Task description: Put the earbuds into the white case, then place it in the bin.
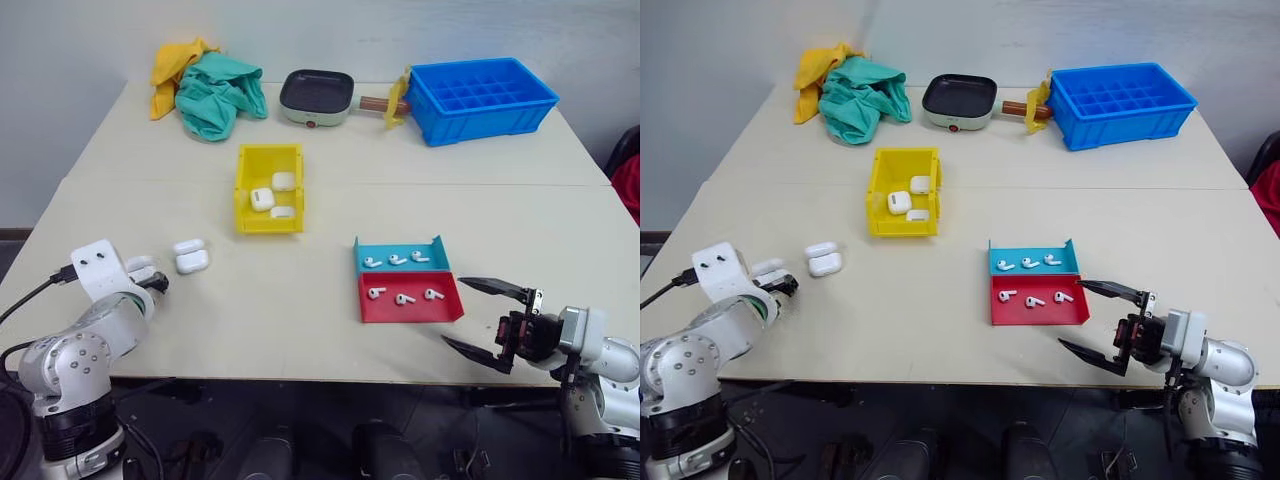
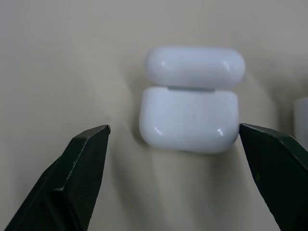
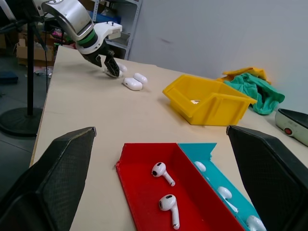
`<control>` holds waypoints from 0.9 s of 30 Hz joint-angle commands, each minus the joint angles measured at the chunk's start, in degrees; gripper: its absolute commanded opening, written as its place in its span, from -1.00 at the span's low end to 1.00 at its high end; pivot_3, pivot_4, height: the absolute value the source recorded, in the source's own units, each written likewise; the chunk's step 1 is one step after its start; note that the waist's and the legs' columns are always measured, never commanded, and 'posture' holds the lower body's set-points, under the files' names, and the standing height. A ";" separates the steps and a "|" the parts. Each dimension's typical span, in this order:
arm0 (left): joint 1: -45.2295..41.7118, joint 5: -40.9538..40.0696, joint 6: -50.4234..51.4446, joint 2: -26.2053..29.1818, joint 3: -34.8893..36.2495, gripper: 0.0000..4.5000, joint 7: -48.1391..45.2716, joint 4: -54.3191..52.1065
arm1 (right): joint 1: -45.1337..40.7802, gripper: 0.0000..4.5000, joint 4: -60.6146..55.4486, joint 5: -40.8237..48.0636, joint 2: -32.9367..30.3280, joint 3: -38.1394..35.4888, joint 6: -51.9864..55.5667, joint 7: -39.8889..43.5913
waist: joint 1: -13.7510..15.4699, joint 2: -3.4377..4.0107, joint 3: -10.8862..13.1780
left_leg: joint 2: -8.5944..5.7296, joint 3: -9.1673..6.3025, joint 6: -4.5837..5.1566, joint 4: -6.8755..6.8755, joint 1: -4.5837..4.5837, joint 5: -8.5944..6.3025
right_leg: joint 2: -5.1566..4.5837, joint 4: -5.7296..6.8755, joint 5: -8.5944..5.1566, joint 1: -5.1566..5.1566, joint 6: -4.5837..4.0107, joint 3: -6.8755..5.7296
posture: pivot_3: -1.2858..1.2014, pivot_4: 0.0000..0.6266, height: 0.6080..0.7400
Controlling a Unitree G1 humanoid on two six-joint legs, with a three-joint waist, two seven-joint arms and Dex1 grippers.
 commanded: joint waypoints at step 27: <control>-5.88 22.28 2.50 -6.19 1.10 0.72 -16.40 3.14 | 2.09 1.00 0.76 1.38 0.77 -1.67 -4.46 1.81 | 1.09 0.00 0.00 | -0.01 0.00 0.00 0.04 0.01 -0.01 | -0.01 0.00 0.00 0.03 0.00 -0.02 | 0.03 -0.52 1.00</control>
